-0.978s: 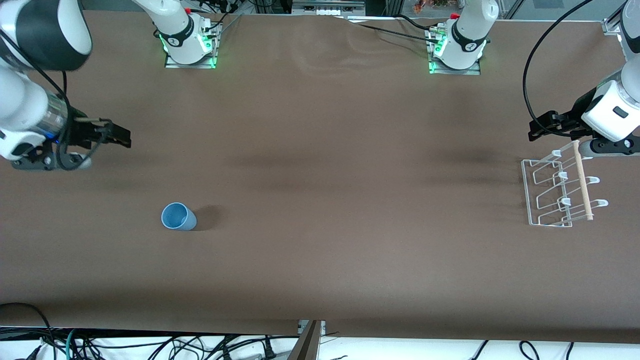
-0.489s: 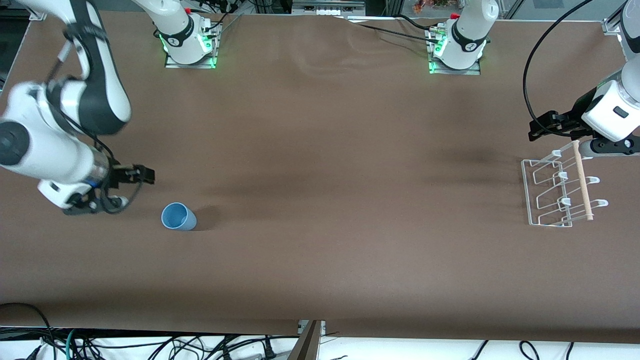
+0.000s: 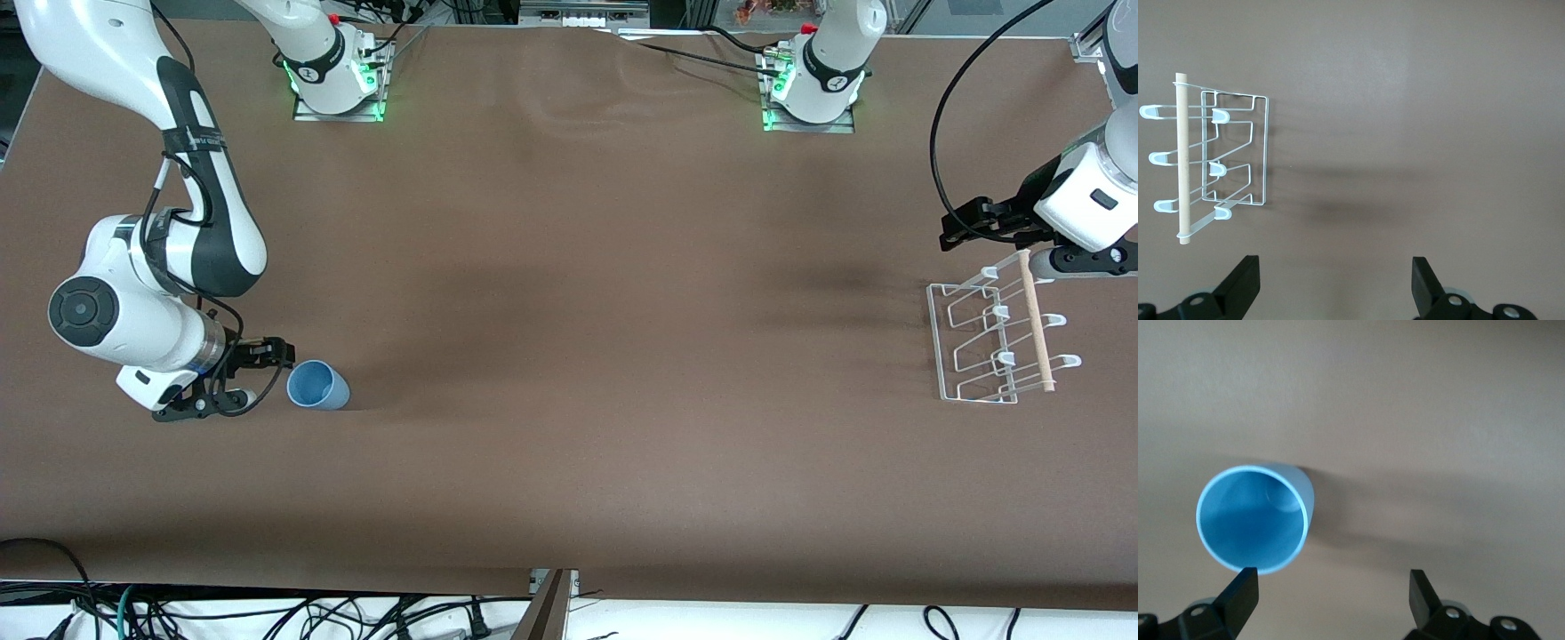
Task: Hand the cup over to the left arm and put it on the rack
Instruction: 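Lower the open right gripper around the light blue cup, then close the right gripper on the cup's side, then lift the cup and carry it toward the table middle with the right gripper, then hold the cup with the right gripper while the left gripper reaches it, then close the left gripper on the cup while the right gripper releases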
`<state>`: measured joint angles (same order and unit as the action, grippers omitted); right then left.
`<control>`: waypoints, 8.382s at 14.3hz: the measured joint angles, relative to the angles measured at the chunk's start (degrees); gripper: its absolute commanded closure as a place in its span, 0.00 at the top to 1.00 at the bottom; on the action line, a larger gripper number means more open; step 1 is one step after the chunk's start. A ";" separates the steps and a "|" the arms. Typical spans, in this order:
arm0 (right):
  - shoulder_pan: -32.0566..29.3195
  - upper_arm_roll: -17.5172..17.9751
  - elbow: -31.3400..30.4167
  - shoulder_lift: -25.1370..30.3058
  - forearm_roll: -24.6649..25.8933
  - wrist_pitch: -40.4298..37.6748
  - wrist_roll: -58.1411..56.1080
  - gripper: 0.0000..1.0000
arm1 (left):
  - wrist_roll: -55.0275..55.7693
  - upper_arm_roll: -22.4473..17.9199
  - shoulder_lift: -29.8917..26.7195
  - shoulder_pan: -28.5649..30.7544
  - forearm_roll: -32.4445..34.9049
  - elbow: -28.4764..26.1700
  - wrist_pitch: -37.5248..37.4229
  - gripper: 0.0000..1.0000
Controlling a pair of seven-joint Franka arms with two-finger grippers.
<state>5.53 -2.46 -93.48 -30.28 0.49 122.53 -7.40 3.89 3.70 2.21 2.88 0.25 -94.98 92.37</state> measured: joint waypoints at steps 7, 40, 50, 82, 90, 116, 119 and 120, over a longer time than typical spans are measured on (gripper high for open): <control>0.64 0.21 0.04 -4.55 -0.01 7.39 0.93 0.99 | 0.00 0.00 0.00 0.00 0.00 0.00 0.00 1.00; 2.03 15.72 20.71 -4.73 -21.68 -11.95 38.40 0.00 | 0.00 0.00 0.00 0.00 0.00 0.00 0.00 1.00; 3.07 37.29 26.10 -3.03 -21.93 -9.13 68.49 0.00 | -1.10 0.42 2.52 -0.90 -5.78 -0.01 -0.04 1.00; 5.86 37.28 26.08 -3.68 -22.31 -7.32 69.41 0.00 | -66.58 22.18 12.35 -3.04 -40.90 2.13 30.43 1.00; 6.11 37.47 26.06 -3.74 -22.36 -6.18 69.41 0.00 | -66.50 24.94 12.37 -5.23 -41.13 1.50 32.48 0.98; -9.18 37.24 27.59 0.66 -25.10 -11.59 67.32 0.99 | -66.17 24.88 11.65 -1.78 -40.83 0.45 21.95 0.00; -14.86 37.01 27.65 2.99 -24.98 -18.00 63.50 0.99 | -65.07 24.74 11.63 1.17 -36.86 0.43 17.83 0.00; -16.78 36.84 27.65 3.46 -24.69 -20.67 61.47 0.99 | -64.97 24.67 11.63 2.32 -34.97 0.40 16.62 0.00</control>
<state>-11.26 34.38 -65.83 -26.82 -24.20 101.86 54.07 -61.08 28.37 13.84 5.20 -34.72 -94.58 108.99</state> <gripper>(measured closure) 0.009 0.256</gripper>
